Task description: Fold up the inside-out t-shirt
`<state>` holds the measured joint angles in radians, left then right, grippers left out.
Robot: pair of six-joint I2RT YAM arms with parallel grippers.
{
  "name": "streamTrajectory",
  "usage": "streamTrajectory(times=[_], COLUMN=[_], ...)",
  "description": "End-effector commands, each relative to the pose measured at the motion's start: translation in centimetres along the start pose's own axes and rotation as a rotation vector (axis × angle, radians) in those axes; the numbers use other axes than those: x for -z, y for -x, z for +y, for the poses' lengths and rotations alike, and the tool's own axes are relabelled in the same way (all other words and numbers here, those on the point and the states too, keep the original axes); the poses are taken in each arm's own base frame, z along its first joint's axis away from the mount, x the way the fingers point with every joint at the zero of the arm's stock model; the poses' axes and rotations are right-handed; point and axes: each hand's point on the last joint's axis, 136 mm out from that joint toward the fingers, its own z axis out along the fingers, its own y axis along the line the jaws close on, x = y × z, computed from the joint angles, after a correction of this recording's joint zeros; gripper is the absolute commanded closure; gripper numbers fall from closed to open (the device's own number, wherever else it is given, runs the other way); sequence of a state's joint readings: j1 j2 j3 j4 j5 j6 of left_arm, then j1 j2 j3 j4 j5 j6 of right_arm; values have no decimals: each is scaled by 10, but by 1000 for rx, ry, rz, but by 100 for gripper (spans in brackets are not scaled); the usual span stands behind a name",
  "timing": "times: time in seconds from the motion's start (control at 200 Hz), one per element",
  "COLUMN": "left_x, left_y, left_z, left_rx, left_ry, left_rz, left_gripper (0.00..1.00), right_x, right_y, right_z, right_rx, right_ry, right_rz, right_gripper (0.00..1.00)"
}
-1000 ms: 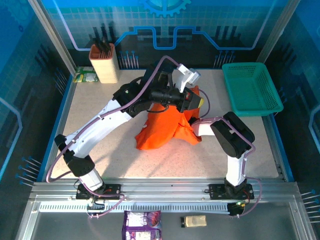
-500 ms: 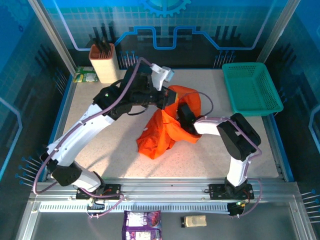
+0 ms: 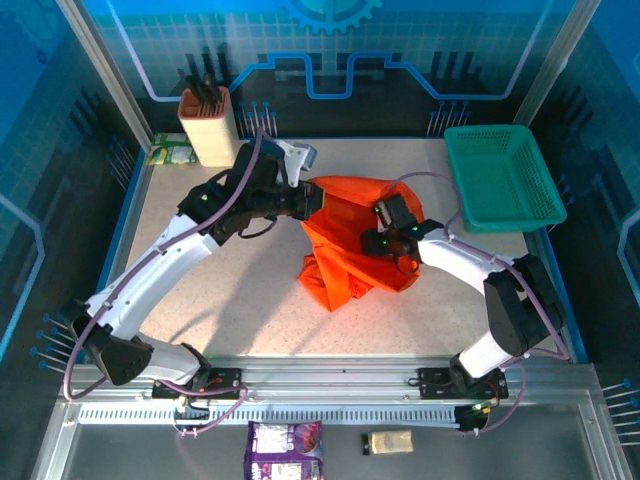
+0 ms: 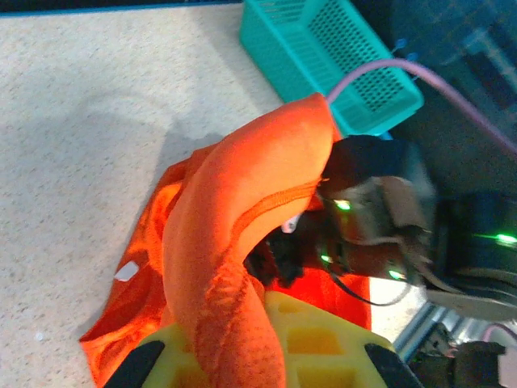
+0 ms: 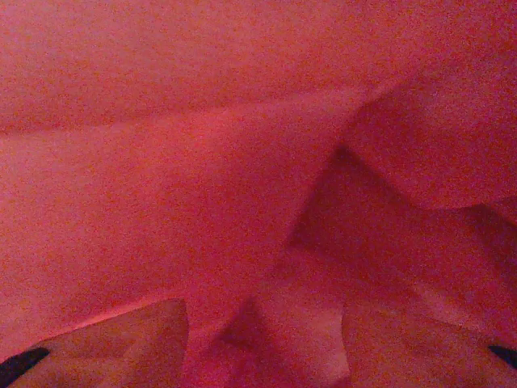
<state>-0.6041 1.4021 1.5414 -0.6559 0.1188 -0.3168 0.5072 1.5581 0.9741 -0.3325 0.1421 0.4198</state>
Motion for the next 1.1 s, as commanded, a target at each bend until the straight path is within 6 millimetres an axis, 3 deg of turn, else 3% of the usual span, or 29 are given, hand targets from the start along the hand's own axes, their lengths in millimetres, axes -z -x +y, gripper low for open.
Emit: streamTrajectory(times=[0.0, 0.19, 0.43, 0.51, 0.605, 0.695, 0.79, 0.971, 1.096], left_x=[-9, -31, -56, -65, -75, -86, -97, -112, -123], left_y=[0, -18, -52, -65, -81, -95, -105, -120, -137], left_z=[20, 54, 106, 125, 149, 171, 191, 223, 248], left_rx=[55, 113, 206, 239, 303, 377, 452, 549, 608], left_ry=[30, 67, 139, 167, 187, 196, 196, 222, 261], left_rz=[-20, 28, 88, 107, 127, 138, 142, 140, 174], left_gripper=[100, 100, 100, 100, 100, 100, 100, 100, 100], right_x=[8, -16, -54, -63, -61, -48, -21, 55, 106], right_y=[-15, -33, -57, -59, -46, -14, 30, 94, 106], right_z=[25, 34, 11, 11, 15, 28, 46, 75, 80], right_rx=[6, 34, 67, 74, 85, 114, 150, 207, 221], right_ry=[29, -52, -188, -178, -159, -108, -27, 132, 197], right_rz=[78, 175, 271, 289, 262, 184, 88, -55, -108], right_gripper=[44, 36, 30, 42, 70, 90, 100, 100, 100])
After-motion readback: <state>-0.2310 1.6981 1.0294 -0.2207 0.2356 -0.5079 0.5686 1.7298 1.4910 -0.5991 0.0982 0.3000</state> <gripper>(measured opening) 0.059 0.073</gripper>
